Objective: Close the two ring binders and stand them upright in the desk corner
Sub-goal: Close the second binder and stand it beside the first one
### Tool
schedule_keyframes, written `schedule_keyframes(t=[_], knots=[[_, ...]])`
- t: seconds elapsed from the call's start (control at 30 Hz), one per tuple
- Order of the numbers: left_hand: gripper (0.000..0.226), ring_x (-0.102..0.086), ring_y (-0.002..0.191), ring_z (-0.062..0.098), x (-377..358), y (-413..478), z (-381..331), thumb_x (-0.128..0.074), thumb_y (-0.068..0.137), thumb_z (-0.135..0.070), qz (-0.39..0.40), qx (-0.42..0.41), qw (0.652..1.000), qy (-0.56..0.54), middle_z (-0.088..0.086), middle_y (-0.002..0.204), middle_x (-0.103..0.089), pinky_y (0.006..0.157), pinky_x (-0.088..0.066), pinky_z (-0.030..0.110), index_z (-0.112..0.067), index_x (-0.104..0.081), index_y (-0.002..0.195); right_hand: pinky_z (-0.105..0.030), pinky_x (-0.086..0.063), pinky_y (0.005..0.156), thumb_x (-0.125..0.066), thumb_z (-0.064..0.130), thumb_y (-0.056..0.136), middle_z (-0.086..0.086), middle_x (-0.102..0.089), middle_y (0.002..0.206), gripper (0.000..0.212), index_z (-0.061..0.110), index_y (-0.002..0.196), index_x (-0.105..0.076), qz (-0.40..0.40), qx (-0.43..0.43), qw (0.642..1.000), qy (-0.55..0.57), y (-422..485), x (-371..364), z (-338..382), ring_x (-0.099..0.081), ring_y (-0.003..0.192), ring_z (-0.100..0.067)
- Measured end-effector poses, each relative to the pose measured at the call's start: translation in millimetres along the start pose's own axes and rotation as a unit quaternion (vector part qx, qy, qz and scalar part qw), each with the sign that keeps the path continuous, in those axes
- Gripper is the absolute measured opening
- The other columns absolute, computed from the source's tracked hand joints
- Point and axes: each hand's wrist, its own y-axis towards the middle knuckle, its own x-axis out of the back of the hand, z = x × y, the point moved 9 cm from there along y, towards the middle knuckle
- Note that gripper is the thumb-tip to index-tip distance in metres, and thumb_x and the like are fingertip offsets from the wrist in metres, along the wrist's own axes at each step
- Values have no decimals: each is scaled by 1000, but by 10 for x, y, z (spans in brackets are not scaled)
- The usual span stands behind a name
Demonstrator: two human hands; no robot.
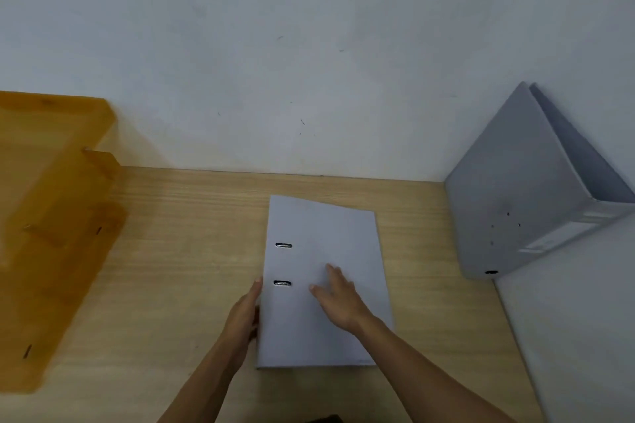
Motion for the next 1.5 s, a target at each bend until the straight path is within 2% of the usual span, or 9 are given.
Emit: schedule_keyframes(t=[0.1, 0.33, 0.53, 0.73, 1.0, 1.13, 1.27, 1.43, 1.5], knots=[[74, -63, 111, 35, -188, -43, 163, -45, 87, -73, 47, 59, 997, -21, 19, 125, -64, 96, -52, 48, -19, -53, 136, -59, 1, 123, -31, 60, 100, 7, 4, 171, 73, 31, 161, -4, -47, 7, 999, -2, -62, 91, 117, 11, 156, -33], [63, -67, 120, 25, -899, -356, 114, -47, 91, -65, 188, 6, 981, -56, 7, 129, -71, 107, -48, 49, -24, -57, 139, -54, 11, 123, -21, 63, 98, 8, 6, 171, 69, 39, 160, -1, -115, 41, 992, 26, -269, 337, 219, 13, 156, -24], [53, -67, 120, 26, -1184, -517, -196, -61, 92, -36, 264, -74, 960, -60, 5, 130, -71, 96, -56, 45, -29, -45, 142, -52, 2, 125, -20, 67, 97, 12, -1, 170, 71, 39, 160, -2, -121, 63, 989, 51, -438, 564, 254, 4, 157, -21], [70, -70, 114, 24, -1386, -725, -527, -74, 82, -31, 261, -166, 951, 29, -1, 127, -72, 87, -60, 44, -33, -40, 144, -50, -21, 123, -36, 85, 80, 15, -18, 168, 89, 47, 157, -11, -148, 156, 968, 131, -769, 1019, 384, -19, 154, -13], [75, -63, 115, -3, -1929, -905, -892, -74, 84, 3, 220, -322, 904, 173, -11, 134, -60, 81, -55, 17, -23, -38, 145, -34, -57, 96, -76, 56, 77, 19, -56, 140, 85, 45, 151, -36, -234, 273, 921, 152, -1331, 1848, 440, -57, 124, -3], [68, -60, 122, 4, -2176, -865, -820, -72, 86, 1, 210, -332, 897, 203, -15, 131, -60, 82, -53, 13, -21, -41, 142, -28, -58, 93, -82, 43, 77, 15, -58, 141, 83, 39, 150, -43, -242, 273, 912, 186, -1411, 1970, 138, -57, 125, -2], [67, -61, 101, -19, -2487, -913, -637, -70, 89, -3, 227, -330, 882, 248, -19, 123, -58, 77, -52, 9, -22, -35, 143, -30, -57, 95, -84, 38, 76, 14, -57, 144, 83, 36, 149, -44, -251, 252, 905, 234, -1435, 1998, -326, -54, 131, -4], [67, -62, 119, 6, -2792, -872, -585, -76, 86, -20, 249, -328, 866, 282, -16, 124, -61, 80, -52, 10, -19, -42, 143, -22, -56, 93, -86, 28, 75, 15, -62, 139, 83, 34, 148, -47, -253, 208, 913, 241, -1438, 2013, -839, -56, 128, -1], [74, -62, 116, 1, -2940, -893, -577, -76, 85, -22, 257, -338, 854, 300, -18, 125, -59, 80, -50, 6, -19, -37, 148, -28, -56, 97, -85, 28, 75, 12, -66, 135, 77, 31, 144, -52, -253, 193, 915, 246, -1428, 2076, -1005, -59, 127, -5]])
